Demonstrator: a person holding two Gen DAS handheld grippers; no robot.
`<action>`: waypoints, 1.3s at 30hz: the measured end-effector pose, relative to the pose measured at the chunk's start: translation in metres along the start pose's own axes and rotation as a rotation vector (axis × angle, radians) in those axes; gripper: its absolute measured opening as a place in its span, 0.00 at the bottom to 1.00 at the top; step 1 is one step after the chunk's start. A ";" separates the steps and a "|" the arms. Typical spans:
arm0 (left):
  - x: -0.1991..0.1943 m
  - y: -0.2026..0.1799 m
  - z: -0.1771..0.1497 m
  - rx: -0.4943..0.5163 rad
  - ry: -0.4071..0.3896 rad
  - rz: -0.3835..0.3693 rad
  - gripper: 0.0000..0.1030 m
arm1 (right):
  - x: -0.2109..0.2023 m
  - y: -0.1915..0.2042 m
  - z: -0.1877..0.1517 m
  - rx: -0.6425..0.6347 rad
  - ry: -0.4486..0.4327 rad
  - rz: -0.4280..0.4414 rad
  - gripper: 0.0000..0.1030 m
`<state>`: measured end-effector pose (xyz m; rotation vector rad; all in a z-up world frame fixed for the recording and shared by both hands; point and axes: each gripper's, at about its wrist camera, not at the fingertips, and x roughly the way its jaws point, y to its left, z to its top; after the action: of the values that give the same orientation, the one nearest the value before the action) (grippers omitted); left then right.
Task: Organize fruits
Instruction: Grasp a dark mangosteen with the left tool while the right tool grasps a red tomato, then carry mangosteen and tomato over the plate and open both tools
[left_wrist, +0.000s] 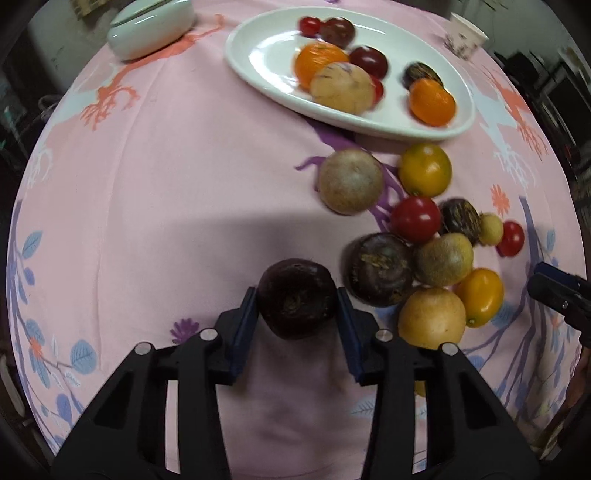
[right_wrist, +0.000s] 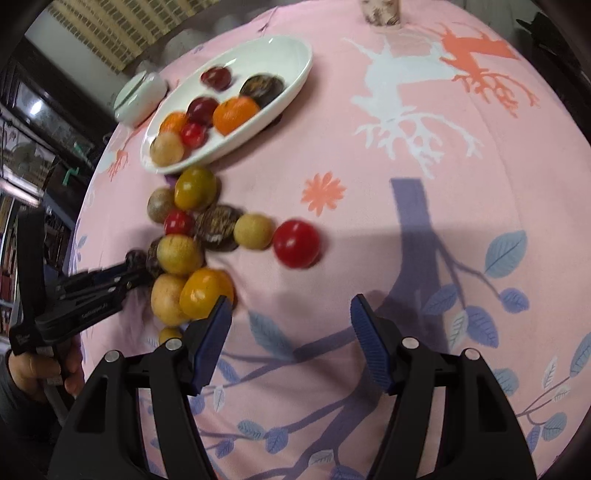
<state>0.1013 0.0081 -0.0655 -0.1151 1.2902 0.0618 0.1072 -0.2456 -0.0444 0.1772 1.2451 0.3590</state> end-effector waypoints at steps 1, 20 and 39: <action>0.000 0.003 0.000 -0.007 -0.005 0.025 0.41 | -0.001 -0.001 0.003 0.002 -0.012 -0.011 0.65; -0.003 0.037 -0.011 -0.122 0.020 -0.040 0.41 | 0.032 0.023 0.028 -0.130 0.019 -0.076 0.29; -0.077 0.029 0.050 -0.115 -0.159 -0.127 0.41 | -0.042 0.039 0.074 -0.124 -0.147 0.060 0.29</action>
<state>0.1244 0.0440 0.0204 -0.2854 1.1182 0.0358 0.1592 -0.2200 0.0290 0.1328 1.0708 0.4656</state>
